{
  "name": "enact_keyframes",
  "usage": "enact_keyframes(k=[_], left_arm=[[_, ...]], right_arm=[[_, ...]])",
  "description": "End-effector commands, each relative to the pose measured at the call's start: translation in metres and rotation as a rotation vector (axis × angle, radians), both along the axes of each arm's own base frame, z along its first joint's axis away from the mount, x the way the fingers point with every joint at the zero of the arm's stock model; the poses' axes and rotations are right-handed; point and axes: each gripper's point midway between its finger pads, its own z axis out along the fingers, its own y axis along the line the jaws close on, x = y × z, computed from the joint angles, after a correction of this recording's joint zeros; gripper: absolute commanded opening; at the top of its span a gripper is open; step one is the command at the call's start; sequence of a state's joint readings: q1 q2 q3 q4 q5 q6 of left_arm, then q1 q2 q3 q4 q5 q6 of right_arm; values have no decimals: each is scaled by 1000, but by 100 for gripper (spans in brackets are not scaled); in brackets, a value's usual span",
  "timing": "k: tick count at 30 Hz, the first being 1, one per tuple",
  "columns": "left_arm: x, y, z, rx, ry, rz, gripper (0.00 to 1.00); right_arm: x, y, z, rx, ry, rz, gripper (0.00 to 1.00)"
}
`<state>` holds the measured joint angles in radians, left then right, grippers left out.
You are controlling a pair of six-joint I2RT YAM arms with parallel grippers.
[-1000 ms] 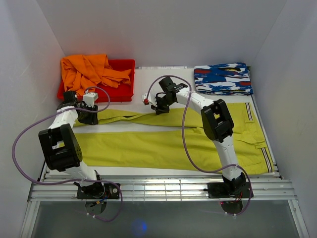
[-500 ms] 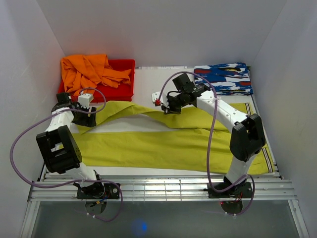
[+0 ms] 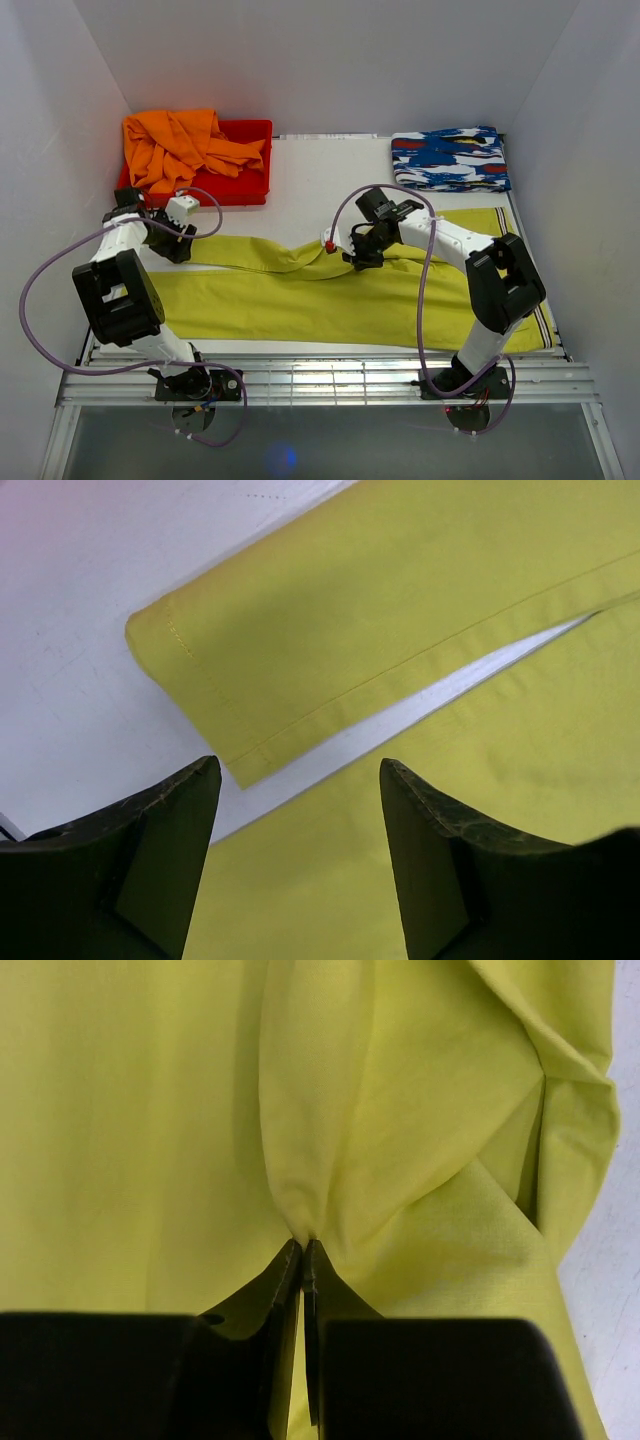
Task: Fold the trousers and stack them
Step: Flatten the trousers out
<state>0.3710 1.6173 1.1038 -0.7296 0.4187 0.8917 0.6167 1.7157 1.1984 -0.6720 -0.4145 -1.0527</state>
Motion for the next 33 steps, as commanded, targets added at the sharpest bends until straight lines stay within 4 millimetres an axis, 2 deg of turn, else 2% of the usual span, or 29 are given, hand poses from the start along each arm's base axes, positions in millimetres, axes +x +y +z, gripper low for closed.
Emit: enact_keyframes(k=[1,7,12,14,16,18,19,22,24,28,29,31,33], left_arm=[[-3,5,-1,77,-30,-140,74],[6,21,-15,194,-39,-265,70],[3,26,-41,223,13,-380,70],[9,28,-45,230,11,-403,69],[11,31,-56,221,42,-403,58],[18,34,-55,218,47,-391,46],[19,34,-55,214,52,-392,35],[18,30,-44,183,51,-389,9],[14,23,-28,145,50,-379,0],[2,13,3,96,68,-361,0],[-9,9,8,69,107,-361,0],[-19,4,27,34,133,-352,0],[-27,5,35,21,170,-347,0]], right_arm=[[14,6,4,13,-25,-22,8],[20,9,4,11,-22,-40,8],[24,8,6,4,-22,-48,8],[26,8,6,3,-22,-50,8],[27,7,8,1,-24,-52,8],[27,6,10,-2,-25,-55,8],[28,5,10,-5,-28,-58,8],[29,4,13,-7,-38,-61,8],[31,2,14,-8,-46,-63,8],[32,0,15,-9,-56,-66,8],[32,-1,16,-9,-60,-67,8],[31,-3,15,-13,-61,-67,8],[31,-5,16,-13,-66,-67,8]])
